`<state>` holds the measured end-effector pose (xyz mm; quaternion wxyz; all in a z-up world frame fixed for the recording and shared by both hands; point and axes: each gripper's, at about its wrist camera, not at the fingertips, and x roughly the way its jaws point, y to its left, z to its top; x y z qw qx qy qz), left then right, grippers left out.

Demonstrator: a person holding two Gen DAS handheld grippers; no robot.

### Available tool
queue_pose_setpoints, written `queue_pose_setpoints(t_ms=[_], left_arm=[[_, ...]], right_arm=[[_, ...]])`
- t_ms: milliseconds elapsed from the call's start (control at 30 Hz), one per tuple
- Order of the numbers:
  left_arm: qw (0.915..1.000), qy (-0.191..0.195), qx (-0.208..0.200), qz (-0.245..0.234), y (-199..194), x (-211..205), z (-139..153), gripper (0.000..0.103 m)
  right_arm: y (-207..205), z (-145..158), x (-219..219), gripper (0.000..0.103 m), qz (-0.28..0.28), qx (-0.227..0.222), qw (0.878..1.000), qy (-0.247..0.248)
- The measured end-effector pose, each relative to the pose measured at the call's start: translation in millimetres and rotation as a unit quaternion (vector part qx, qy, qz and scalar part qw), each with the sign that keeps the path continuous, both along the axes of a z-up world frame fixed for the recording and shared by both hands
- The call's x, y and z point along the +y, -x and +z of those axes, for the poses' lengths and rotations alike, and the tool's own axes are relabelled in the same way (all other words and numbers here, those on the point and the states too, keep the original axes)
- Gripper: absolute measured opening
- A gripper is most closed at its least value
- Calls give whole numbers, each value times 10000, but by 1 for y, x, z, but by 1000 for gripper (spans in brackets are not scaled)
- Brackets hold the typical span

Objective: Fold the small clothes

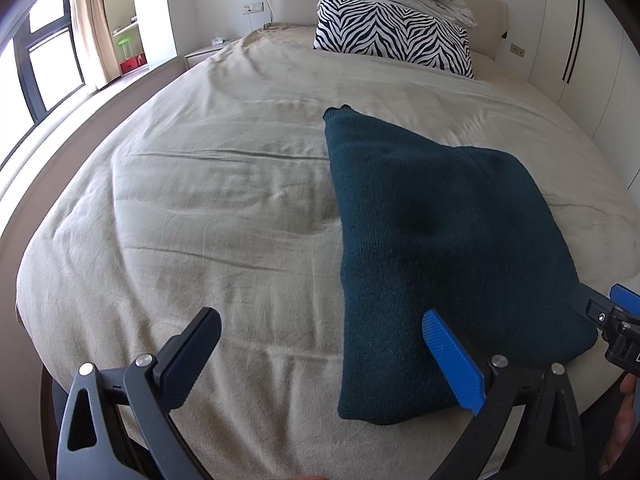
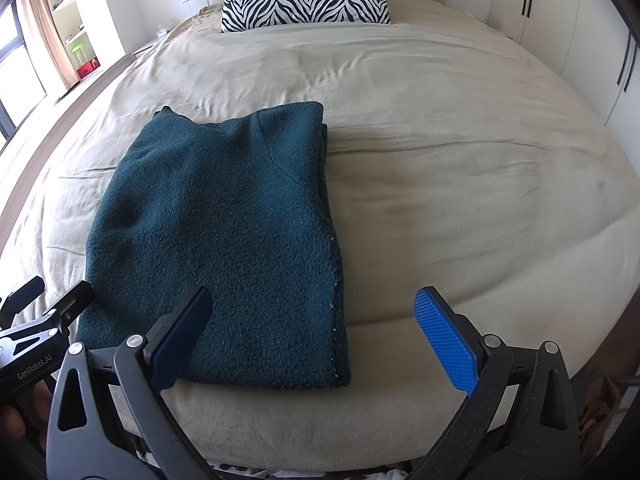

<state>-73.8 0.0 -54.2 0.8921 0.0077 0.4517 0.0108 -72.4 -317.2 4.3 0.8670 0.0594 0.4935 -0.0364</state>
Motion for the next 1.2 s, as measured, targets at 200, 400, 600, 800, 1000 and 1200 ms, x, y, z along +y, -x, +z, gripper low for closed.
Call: queue_pose_setpoints(t_ms=[200, 400, 600, 800, 1000, 1200], left_arm=[[10000, 86, 29, 30, -2, 7, 2, 103], [9998, 146, 0, 98, -4, 15, 5, 103], [9998, 167, -17, 47, -5, 17, 8, 103], [9998, 173, -25, 25, -4, 17, 10, 103], [9999, 160, -57, -25, -3, 14, 14, 103], [9999, 123, -50, -52, -3, 11, 14, 103]], right_arm=[[0, -1, 2, 103, 16, 67, 10000, 1], [-2, 3, 5, 103, 26, -9, 10000, 62], [-3, 7, 6, 103, -1, -70, 10000, 71], [-2, 10, 8, 103, -2, -93, 9999, 55], [1, 12, 8, 103, -22, -129, 9999, 52], [2, 9, 5, 103, -71, -89, 9999, -2]])
